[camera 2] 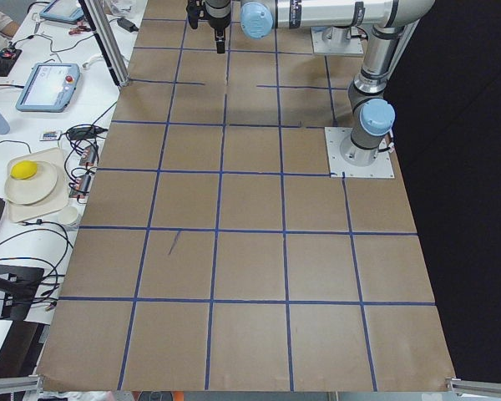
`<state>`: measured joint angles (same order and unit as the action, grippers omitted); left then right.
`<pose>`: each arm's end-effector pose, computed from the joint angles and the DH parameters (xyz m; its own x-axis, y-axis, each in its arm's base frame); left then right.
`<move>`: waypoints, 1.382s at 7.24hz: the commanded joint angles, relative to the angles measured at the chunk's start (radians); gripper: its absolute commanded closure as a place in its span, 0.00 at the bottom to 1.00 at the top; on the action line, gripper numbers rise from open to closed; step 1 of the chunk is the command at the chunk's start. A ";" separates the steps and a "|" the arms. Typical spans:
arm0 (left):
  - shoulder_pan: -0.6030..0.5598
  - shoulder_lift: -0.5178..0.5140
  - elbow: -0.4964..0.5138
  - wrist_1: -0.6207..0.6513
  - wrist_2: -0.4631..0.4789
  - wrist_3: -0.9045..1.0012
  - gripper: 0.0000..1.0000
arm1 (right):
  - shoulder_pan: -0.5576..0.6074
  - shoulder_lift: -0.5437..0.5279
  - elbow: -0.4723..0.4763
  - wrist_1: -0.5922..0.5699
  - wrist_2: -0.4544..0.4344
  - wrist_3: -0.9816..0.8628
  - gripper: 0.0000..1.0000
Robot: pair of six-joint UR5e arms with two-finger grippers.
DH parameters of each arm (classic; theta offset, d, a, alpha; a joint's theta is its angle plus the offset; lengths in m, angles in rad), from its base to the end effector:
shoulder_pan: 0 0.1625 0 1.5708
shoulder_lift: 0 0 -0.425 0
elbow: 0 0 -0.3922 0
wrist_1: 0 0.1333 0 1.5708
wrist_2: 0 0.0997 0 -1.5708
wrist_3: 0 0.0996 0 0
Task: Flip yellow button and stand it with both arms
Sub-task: 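Carry the yellow button with the right gripper beside the green button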
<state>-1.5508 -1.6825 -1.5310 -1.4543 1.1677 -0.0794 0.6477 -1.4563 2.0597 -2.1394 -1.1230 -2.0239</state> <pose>-0.1615 -0.5456 0.4696 -0.9155 -0.0801 0.3942 -0.0929 0.9956 -0.0133 -0.2668 -0.4231 0.2690 -0.4837 -0.8608 0.1581 -0.8271 0.3905 -0.4043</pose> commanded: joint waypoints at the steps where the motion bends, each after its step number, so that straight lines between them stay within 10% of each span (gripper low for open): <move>1: -0.002 0.001 0.000 0.000 0.108 0.001 0.02 | -0.023 0.050 0.000 0.001 0.053 -0.041 0.92; 7: -0.009 0.044 0.071 -0.126 0.375 0.047 0.02 | -0.085 0.094 0.000 0.076 0.071 -0.044 0.80; 10: -0.006 0.050 0.084 -0.161 0.408 0.070 0.02 | -0.085 0.094 0.000 0.078 0.074 -0.023 0.12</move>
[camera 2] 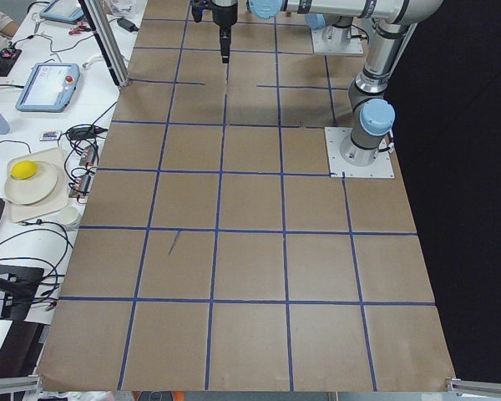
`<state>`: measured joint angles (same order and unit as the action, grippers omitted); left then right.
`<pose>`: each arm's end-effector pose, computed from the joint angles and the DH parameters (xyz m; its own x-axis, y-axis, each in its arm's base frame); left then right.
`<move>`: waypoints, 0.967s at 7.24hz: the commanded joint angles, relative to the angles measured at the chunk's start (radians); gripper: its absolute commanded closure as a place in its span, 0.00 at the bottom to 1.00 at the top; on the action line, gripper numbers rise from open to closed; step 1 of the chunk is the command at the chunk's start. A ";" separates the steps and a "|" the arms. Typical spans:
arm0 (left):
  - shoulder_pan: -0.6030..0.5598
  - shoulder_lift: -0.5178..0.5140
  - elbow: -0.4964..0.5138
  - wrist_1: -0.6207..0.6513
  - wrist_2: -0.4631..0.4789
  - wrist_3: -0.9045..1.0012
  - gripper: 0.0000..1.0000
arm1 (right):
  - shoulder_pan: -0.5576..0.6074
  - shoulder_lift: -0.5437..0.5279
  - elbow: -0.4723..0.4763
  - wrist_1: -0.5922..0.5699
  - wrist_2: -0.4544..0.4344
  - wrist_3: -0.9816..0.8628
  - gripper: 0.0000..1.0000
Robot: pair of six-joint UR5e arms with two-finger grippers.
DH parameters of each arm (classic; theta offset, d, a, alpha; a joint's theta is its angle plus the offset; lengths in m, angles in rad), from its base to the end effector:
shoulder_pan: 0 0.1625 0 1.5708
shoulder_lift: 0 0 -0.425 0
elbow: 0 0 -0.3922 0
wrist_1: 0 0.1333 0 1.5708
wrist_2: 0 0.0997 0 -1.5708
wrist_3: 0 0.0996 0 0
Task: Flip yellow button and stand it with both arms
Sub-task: 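Set the yellow button upright on the table and open the right gripper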
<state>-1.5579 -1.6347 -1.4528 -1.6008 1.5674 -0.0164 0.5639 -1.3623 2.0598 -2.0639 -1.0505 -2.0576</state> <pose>-0.1269 -0.5225 0.5107 -0.9996 -0.0292 0.0038 -0.0293 0.9993 -0.0240 -0.2984 -0.4050 0.2215 -0.5544 -0.8308 0.0483 -0.7217 0.4510 -0.5252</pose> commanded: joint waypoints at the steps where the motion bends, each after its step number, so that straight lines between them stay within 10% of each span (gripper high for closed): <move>1: 0.001 0.003 0.005 -0.015 0.008 0.007 0.02 | 0.001 -0.004 -0.007 0.002 -0.008 0.070 0.01; 7: 0.001 0.001 0.003 -0.015 0.006 0.006 0.03 | 0.178 -0.203 -0.162 0.107 -0.219 0.789 0.00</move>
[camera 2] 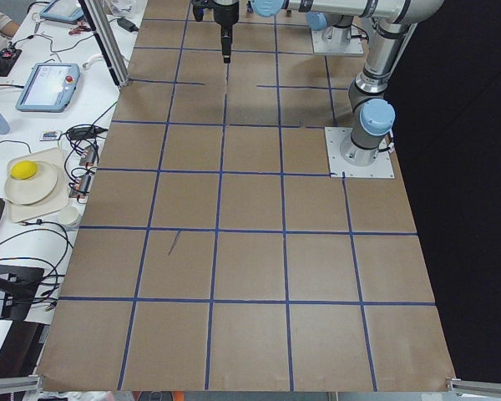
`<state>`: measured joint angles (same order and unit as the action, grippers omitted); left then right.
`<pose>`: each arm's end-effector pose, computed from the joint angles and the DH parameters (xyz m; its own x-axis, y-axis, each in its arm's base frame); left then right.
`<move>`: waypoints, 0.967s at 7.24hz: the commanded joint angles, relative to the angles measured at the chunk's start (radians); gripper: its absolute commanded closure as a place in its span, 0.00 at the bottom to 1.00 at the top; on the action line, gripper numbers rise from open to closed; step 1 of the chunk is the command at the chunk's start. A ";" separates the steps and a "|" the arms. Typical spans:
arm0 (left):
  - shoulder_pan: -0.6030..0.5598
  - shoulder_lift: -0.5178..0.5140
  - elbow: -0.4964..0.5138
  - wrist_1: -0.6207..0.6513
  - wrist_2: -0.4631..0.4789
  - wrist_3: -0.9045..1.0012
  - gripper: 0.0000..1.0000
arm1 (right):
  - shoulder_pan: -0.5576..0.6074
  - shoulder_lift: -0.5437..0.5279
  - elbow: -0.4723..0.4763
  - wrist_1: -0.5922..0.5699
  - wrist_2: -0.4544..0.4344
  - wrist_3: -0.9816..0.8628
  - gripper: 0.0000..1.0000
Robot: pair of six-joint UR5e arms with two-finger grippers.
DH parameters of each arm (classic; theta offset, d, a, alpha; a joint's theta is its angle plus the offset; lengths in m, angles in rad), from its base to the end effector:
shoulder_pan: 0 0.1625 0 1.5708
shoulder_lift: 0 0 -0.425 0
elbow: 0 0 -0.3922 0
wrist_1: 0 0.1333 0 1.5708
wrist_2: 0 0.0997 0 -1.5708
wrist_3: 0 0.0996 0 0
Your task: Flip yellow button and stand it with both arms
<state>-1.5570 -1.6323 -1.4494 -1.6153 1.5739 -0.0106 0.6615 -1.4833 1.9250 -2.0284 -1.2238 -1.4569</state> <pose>-0.1258 -0.5206 0.5121 -0.9997 -0.0244 -0.0029 -0.0244 0.9996 -0.0154 -0.2862 -0.4347 0.3262 -0.8500 -0.5263 -0.0228 -0.4885 0.8037 -0.3396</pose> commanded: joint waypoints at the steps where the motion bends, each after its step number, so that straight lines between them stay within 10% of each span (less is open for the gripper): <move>1: -0.002 -0.001 -0.002 0.000 0.000 0.000 0.03 | 0.158 -0.148 -0.041 0.155 -0.090 0.445 0.00; 7: -0.002 -0.003 -0.002 0.000 -0.002 0.000 0.03 | 0.701 -0.196 -0.391 0.696 -0.301 1.481 0.00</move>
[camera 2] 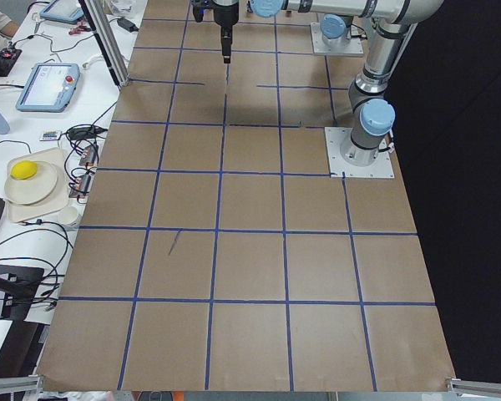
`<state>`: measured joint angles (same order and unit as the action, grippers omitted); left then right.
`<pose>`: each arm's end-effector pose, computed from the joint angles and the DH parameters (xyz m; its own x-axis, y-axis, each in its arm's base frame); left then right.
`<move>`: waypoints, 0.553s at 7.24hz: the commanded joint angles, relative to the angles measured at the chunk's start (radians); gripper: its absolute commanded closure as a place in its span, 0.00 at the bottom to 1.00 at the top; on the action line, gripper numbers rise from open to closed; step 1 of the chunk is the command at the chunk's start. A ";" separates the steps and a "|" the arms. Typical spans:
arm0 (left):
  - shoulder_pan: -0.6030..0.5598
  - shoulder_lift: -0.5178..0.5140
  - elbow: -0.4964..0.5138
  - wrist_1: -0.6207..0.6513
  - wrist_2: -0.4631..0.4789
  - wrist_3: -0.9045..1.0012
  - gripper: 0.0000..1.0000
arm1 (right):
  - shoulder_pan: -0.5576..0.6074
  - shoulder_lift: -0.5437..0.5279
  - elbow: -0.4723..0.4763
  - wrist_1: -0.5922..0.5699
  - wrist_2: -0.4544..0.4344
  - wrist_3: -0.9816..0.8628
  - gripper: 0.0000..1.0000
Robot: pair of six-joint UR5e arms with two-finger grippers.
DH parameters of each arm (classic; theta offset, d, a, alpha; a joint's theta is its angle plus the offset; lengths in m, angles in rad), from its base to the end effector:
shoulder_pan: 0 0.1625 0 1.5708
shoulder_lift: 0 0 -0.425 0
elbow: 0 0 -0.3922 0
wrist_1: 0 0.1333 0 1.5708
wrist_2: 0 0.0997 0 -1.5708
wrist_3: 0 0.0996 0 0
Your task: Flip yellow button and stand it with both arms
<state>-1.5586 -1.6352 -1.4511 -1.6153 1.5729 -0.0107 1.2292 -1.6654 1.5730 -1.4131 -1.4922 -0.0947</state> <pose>-0.1267 -0.5213 0.5098 -0.9997 -0.0229 -0.0020 -0.0229 0.9997 -0.0108 -0.0156 -0.4650 0.5162 -0.9650 0.2484 -0.0842 0.2441 0.9680 0.0576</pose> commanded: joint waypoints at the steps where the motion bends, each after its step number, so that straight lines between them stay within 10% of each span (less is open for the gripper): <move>1: 0.000 0.000 0.000 0.000 0.001 0.000 0.03 | 0.215 -0.017 -0.027 0.095 -0.039 0.283 0.00; 4: 0.000 0.000 0.000 0.000 -0.001 0.000 0.03 | 0.250 -0.014 0.036 0.076 -0.040 0.357 0.00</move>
<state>-1.5585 -1.6353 -1.4512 -1.6153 1.5725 -0.0107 1.4678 -1.6761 1.5813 -1.3325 -1.5259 0.2478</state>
